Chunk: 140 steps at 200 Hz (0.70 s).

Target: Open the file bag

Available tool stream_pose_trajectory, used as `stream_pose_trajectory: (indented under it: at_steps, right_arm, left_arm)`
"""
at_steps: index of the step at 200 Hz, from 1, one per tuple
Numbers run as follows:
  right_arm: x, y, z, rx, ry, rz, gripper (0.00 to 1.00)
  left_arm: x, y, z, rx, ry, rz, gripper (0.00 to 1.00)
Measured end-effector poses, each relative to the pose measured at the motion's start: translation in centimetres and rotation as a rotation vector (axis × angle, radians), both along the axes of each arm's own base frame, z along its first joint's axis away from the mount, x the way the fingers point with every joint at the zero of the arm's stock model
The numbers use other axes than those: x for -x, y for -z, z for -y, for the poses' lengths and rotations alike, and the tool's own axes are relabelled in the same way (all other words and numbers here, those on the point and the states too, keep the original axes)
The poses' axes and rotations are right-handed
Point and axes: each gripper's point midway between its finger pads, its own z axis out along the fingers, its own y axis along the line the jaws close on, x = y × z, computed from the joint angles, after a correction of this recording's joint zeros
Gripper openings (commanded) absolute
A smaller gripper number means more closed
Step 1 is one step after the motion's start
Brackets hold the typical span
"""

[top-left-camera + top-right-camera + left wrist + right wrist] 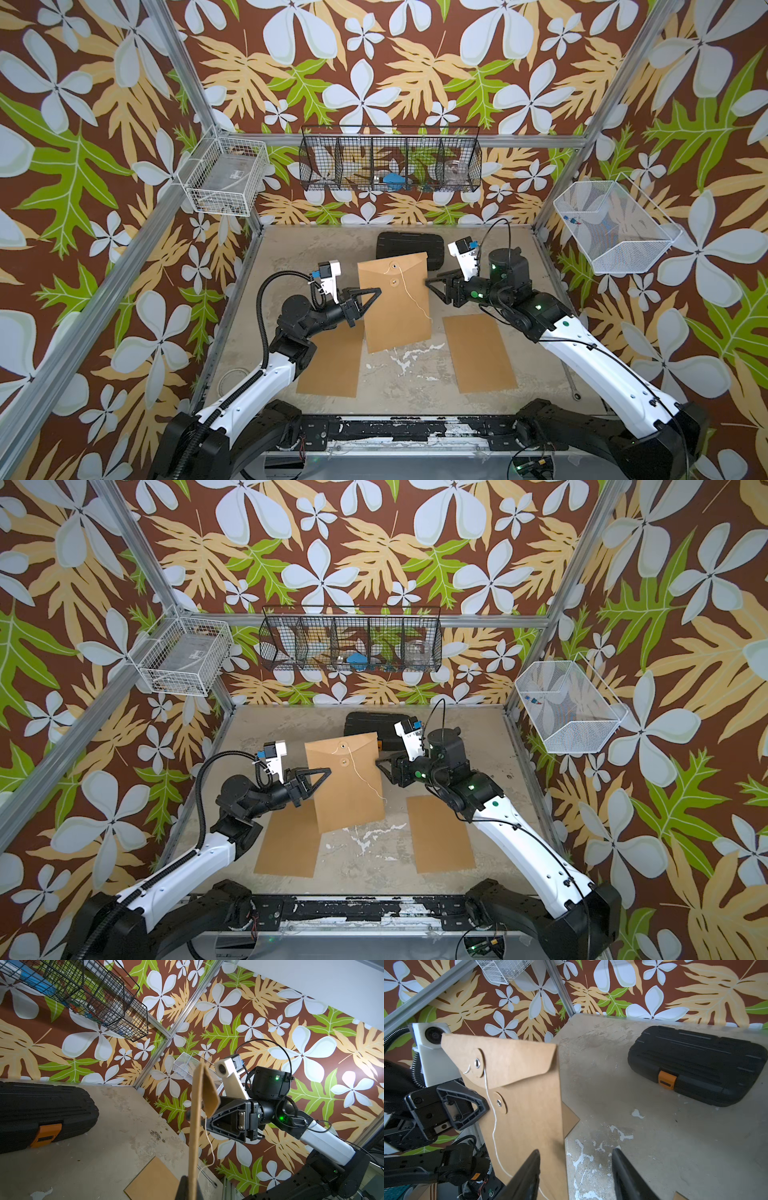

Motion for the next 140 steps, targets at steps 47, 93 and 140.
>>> stream_pose_trajectory:
  at_steps: [47, 93, 140]
  right_arm:
    - [0.1, -0.6, -1.1, -0.077, -0.046, -0.012, 0.56]
    - [-0.2, -1.9, -2.2, -0.118, -0.098, 0.004, 0.56]
    - [-0.5, -3.7, -2.7, -0.14, -0.116, 0.036, 0.55]
  left_arm:
    - [0.5, -0.2, 0.2, 0.041, 0.023, 0.003, 0.0]
    - [1.3, -0.3, 1.3, 0.054, 0.068, -0.001, 0.0]
    - [1.4, -0.1, 1.6, 0.058, 0.073, 0.001, 0.0]
